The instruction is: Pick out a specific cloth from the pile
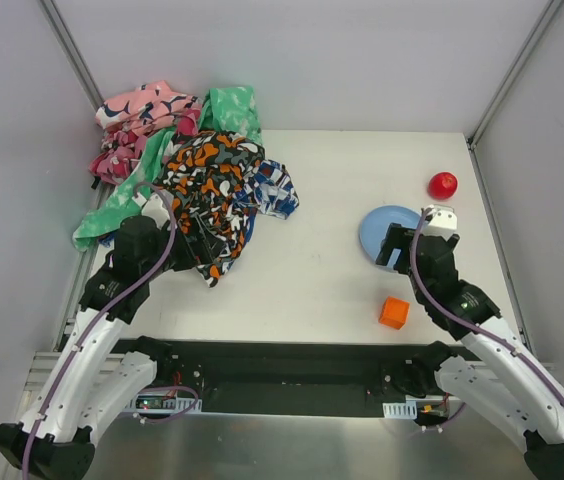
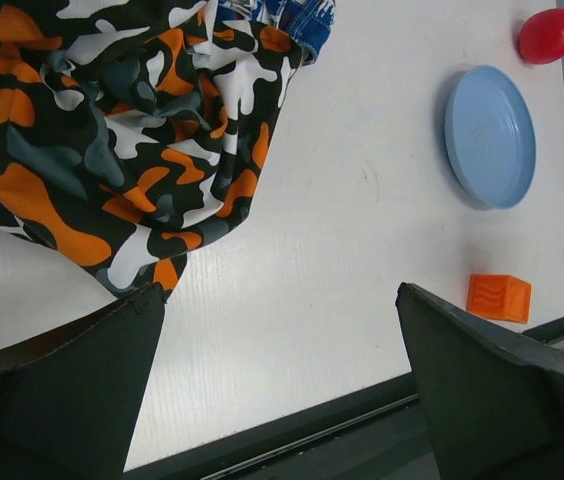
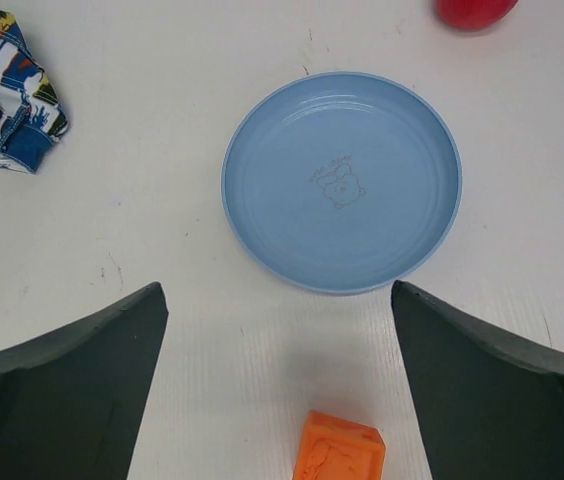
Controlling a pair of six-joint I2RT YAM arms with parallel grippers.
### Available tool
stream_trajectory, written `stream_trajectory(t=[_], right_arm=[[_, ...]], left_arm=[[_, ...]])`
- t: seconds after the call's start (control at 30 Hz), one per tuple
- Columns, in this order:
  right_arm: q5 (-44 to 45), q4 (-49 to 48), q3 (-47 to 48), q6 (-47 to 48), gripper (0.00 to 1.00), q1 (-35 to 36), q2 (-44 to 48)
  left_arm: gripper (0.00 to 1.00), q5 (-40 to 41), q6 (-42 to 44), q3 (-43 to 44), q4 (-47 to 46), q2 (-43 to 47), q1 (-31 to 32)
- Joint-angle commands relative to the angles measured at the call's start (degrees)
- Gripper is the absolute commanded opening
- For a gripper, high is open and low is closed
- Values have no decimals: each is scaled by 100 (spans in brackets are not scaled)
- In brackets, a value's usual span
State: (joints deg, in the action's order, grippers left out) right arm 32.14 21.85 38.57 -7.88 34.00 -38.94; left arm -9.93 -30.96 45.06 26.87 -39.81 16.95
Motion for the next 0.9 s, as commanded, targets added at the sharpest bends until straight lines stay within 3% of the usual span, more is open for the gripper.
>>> stream_trajectory(t=[0.0, 0.13, 0.23, 0.4, 0.47, 0.87], right_arm=[[117, -242, -16, -21, 96, 10, 193], [-181, -435, -182, 198, 96, 10, 316], [-269, -619, -323, 313, 96, 10, 404], [-375, -875, -534, 524, 96, 19, 580], [-428, -945, -587, 621, 96, 10, 615], [-595, -1191, -710, 901, 96, 10, 212]], left_arm=[[99, 9, 222, 3, -323, 61, 80], [99, 149, 406, 117, -376, -184, 229], [99, 482, 906, 406, -419, -605, 685], [99, 1773, 1856, 951, -446, -1712, 1389], [99, 2204, 1909, 1118, -464, -2343, 1408], [99, 2856, 1910, 1462, -376, -4639, 1408]])
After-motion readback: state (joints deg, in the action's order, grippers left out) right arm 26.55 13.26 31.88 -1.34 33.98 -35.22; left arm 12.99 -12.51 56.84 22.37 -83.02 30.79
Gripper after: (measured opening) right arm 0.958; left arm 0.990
